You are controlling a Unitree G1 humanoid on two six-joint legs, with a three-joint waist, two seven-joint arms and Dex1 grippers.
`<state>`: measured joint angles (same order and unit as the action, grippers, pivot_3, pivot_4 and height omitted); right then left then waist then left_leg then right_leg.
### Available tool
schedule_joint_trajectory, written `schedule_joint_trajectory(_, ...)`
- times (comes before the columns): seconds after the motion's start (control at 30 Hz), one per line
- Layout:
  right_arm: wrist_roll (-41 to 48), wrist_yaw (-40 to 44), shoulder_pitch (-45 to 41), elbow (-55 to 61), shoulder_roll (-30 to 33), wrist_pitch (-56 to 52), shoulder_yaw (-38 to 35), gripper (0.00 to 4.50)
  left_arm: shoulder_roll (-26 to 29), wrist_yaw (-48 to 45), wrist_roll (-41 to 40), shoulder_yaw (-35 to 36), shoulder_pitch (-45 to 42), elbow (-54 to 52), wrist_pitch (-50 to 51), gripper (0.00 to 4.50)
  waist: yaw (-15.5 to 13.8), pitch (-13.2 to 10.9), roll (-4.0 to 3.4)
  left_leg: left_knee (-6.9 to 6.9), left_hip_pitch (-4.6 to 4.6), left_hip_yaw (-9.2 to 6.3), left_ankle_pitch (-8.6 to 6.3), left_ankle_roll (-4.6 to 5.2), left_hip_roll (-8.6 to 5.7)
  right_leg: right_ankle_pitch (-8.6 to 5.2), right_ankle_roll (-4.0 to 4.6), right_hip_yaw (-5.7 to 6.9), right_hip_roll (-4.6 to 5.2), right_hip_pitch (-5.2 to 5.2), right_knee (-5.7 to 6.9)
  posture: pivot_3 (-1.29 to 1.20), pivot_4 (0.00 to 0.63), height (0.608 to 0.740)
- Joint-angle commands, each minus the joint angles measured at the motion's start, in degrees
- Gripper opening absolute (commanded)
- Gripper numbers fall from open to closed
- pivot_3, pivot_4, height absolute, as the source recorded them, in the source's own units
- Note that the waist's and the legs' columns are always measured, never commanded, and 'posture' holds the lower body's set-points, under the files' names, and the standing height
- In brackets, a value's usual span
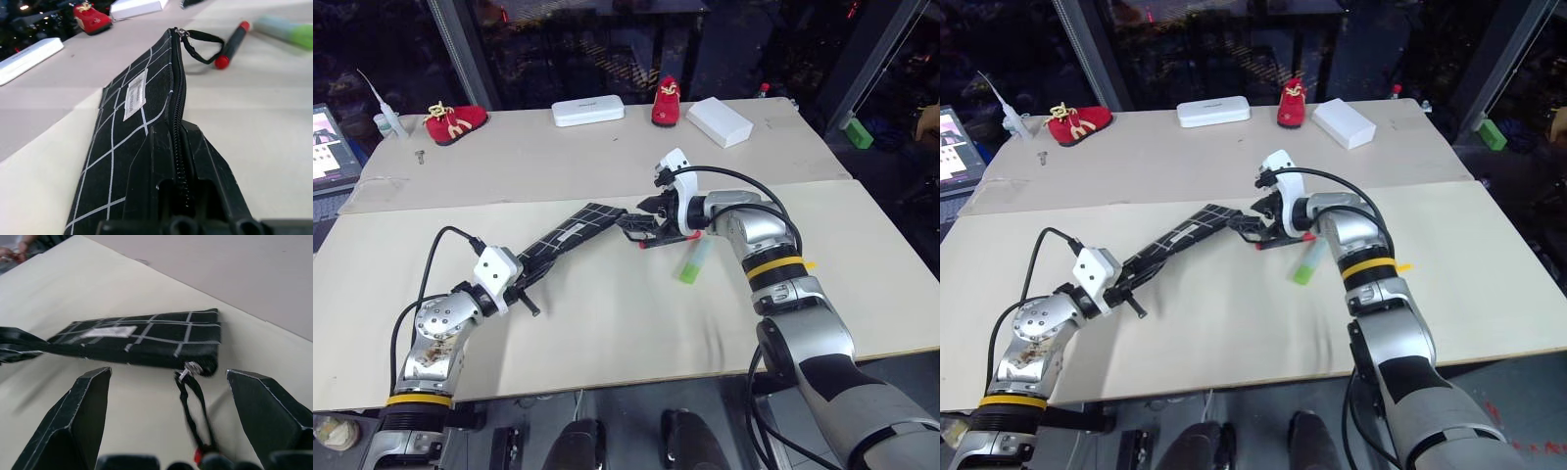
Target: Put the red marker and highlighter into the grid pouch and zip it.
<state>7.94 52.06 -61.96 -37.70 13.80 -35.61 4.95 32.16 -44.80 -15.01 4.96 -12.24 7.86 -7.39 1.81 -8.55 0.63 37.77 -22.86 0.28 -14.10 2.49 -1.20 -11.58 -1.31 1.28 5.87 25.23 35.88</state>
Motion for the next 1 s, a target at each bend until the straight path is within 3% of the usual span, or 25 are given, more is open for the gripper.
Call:
schedule_joint_trajectory(0.03, 0.1, -0.8, -1.3, 0.3, 0.0, 0.9, -0.1, 4.14, 0.7, 0.0, -1.3, 2.1, 0.0, -2.0, 0.2, 0.0, 0.0, 0.0, 0.0, 0.01, -0.01, 0.0, 0.0, 0.0, 0.01, 0.0, 0.0, -0.01, -0.03, -0.01, 0.0, 0.0, 0.15, 0.74)
schedule_joint_trajectory(0.73, -4.3, -7.8, -5.8, -19.8, -5.2, 13.7, 0.1, 4.14, -0.4, -1.2, -3.1, 2.8, 1.3, -2.6, -0.1, 0.0, 0.6, 0.0, 0.0, 0.02, 0.02, 0.08, 0.01, -0.02, 0.08, 0.01, 0.01, -0.33, -0.22, -0.01, 0.0, 0.0, 0.15, 0.74)
schedule_joint_trajectory(0.83, -3.8, -5.4, -6.1, -19.8, -5.8, 15.6, -0.1, 3.38, -0.4, -1.0, -3.4, 2.8, 2.0, -3.0, -0.1, 0.0, 0.7, 0.0, 0.0, 0.02, 0.02, 0.09, 0.01, -0.02, 0.08, 0.01, 0.02, -0.37, -0.22, 0.0, -0.01, 0.0, 0.15, 0.74)
schedule_joint_trajectory(1.0, -4.0, -2.9, -5.8, -19.3, -5.7, 16.2, 0.3, 1.7, -0.6, -0.4, -3.6, 2.9, 2.6, -3.6, 0.0, 0.0, 0.6, 0.0, 0.0, 0.02, 0.02, 0.08, 0.01, -0.03, 0.08, 0.01, 0.02, -0.37, -0.22, 0.01, 0.01, 0.0, 0.15, 0.74)
